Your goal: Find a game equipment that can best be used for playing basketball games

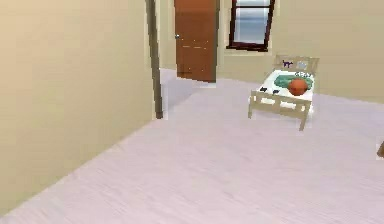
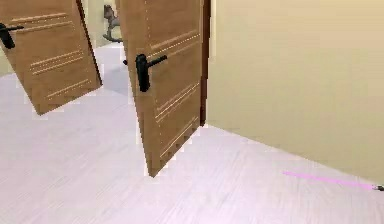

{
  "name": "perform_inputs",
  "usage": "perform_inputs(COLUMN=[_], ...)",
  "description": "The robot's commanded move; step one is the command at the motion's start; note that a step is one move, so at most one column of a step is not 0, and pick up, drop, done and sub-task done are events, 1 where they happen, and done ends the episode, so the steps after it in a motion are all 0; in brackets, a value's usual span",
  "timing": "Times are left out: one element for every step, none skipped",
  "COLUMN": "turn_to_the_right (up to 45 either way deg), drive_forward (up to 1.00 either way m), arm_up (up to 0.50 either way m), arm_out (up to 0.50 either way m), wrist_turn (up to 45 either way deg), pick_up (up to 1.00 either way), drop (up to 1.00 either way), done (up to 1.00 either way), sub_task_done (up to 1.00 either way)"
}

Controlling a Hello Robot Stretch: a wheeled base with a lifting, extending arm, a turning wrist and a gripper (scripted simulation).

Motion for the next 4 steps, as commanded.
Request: perform_inputs(turn_to_the_right=[-36.0,-3.0,0.0,21.0], drive_forward=[0.00,0.00,0.50,0.00], arm_up=[0.00,0.00,0.00,0.00], arm_out=[0.00,0.00,0.00,0.00], wrist_turn=[0.0,0.0,0.0,0.0], pick_up=[0.00,0.00,0.00,0.00], drop=[0.00,0.00,0.00,0.00], done=[0.00,0.00,0.00,0.00], sub_task_done=[0.00,0.00,0.00,0.00])
